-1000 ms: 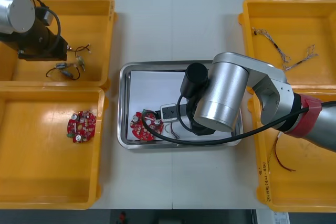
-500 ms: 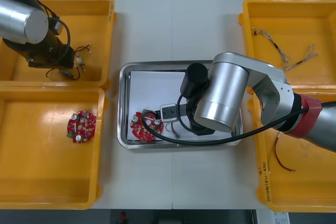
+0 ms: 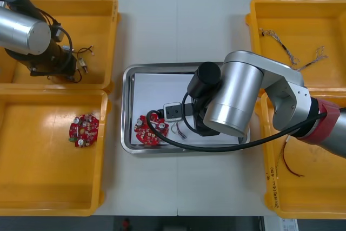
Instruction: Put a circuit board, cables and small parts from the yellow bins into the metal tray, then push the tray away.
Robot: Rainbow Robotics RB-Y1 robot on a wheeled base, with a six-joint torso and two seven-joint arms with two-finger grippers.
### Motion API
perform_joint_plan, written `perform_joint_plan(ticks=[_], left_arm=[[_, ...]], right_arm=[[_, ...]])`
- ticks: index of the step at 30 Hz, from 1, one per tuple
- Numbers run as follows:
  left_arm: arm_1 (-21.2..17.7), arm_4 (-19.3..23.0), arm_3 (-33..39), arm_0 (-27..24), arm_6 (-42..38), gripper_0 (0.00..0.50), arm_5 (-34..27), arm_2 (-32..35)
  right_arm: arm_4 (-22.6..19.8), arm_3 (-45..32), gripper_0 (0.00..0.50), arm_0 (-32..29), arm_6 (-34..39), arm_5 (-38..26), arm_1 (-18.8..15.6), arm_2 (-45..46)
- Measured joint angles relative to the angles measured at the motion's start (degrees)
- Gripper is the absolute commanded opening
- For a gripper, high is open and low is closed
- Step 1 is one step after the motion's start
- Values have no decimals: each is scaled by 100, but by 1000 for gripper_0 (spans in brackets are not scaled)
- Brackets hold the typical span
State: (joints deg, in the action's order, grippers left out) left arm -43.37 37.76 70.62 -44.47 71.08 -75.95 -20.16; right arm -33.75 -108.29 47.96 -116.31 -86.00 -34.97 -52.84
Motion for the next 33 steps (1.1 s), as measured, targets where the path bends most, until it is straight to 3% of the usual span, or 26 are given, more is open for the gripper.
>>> perform_joint_plan(ticks=[22, 23, 24, 25, 27, 28, 29, 31, 33], left_arm=[[0, -92, -147, 6, 508, 500, 388, 0], [0, -92, -149, 6, 508, 468, 390, 0], [0, -92, -149, 6, 508, 307, 391, 0], [0, -92, -149, 6, 508, 25, 395, 0], [0, -92, -150, 6, 508, 0, 402, 0], [0, -92, -149, 6, 508, 0, 405, 0], [0, -96, -149, 5, 508, 0, 407, 0], [5, -97, -153, 11, 509, 0, 411, -1], [5, -97, -156, 11, 509, 0, 412, -1]], right_arm=[[70, -563, 500, -300, 0, -376, -159, 262], [70, -576, 500, -301, 0, -387, -159, 269], [70, -589, 500, -301, 0, -398, -159, 271], [70, -599, 500, -301, 0, -408, -159, 271], [70, -613, 500, -301, 0, -411, -159, 272], [70, -615, 362, -301, 0, -411, -159, 272], [71, -616, 189, -301, 0, -412, -159, 273], [71, -618, 7, -303, 0, -425, -159, 276], [71, -619, 0, -303, 0, -444, -159, 282]])
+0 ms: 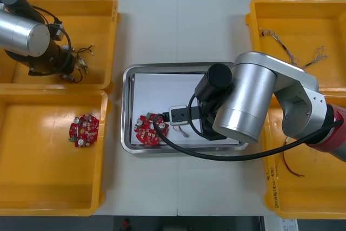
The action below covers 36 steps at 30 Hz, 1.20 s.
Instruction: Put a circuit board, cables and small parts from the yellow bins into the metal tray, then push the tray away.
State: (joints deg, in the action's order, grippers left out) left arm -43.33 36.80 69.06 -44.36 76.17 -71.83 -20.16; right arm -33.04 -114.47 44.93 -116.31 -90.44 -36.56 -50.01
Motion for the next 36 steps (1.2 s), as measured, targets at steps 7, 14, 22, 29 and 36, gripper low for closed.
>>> perform_joint_plan(ticks=[7, 14, 22, 29, 36], left_arm=[[0, 4, -9, 0, 2, 0, 1, 0], [0, 47, -12, 0, 18, 0, 0, 1], [0, 200, -11, 0, 30, 0, -304, 267], [-2, 288, 156, 0, 151, 0, -830, 743], [-13, 323, 428, -9, 734, 0, -1435, 1153]], right_arm=[[0, 0, 0, 0, 0, -22, 0, 8], [0, 0, 0, -1, 0, -38, 0, 11], [0, -1, 500, -2, 0, -39, 1, 92], [3, -2, 500, -3, 0, -112, 18, 186], [15, -110, 500, -5, 0, -925, 193, 599]])
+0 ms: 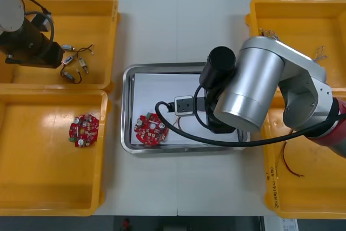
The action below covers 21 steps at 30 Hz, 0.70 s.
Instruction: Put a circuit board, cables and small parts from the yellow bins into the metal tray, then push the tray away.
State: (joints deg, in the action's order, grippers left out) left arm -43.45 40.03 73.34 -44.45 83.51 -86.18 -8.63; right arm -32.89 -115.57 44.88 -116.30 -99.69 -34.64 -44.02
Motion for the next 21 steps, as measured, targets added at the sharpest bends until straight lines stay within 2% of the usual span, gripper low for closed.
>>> perform_joint_plan(ticks=[7, 13, 21], left_arm=[[-20, 17, 209, -56, 16, 0, -517, 236], [-36, 53, 221, -196, 16, 0, -761, 354], [-51, 69, 223, -229, 16, 0, -788, 390]], right_arm=[[5, -305, 500, -17, 1, -954, 265, 743], [6, -605, 500, -20, 2, -996, 299, 1360], [-20, -747, 500, -26, 3, -1012, 297, 2283]])
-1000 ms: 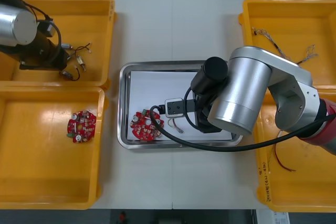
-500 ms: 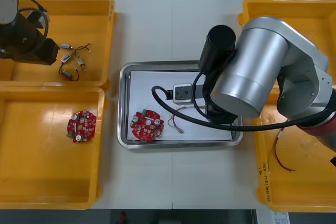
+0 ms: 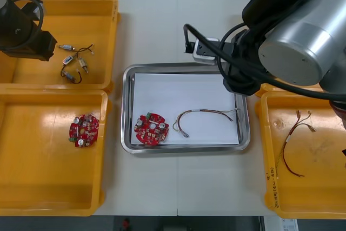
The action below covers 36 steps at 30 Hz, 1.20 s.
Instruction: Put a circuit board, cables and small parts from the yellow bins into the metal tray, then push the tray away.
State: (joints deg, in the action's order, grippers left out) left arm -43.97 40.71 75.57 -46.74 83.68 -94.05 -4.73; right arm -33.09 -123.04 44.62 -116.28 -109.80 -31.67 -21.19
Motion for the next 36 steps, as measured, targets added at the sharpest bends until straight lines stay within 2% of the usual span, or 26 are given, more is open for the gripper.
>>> perform_joint_plan(ticks=[1, 2, 3, 5, 14, 23, 32, 36], left_arm=[[-1, 6, 0, 0, 0, 5, 0, 0], [-4, 8, 0, 0, 0, 90, 0, 0], [-6, 12, 1, 0, 0, 327, 0, 0], [-14, 21, 2, 0, 0, 500, -1, 0], [-41, 33, 19, -2, 0, 500, -28, 6], [-56, 44, 27, -4, 0, 500, -19, 7], [-56, 80, 28, -4, 0, 500, 366, -103], [-56, 81, 27, -4, 0, 500, 448, -170]], right_arm=[[-11, 0, 500, -3, 0, -1, -5, 92], [-15, 0, 500, -6, 1, -1, -12, 164], [-15, 0, 500, -16, 2, -1, -26, 232], [-16, 0, 500, -57, 3, -1, -83, 366], [-41, 53, 500, -480, 9, -2, -333, 1439], [-61, 839, 500, -546, 25, -2, -341, 2661], [410, 1242, 500, -546, 129, -2, -341, 3197], [423, 1453, 500, -546, 688, -2, -341, 3289]])
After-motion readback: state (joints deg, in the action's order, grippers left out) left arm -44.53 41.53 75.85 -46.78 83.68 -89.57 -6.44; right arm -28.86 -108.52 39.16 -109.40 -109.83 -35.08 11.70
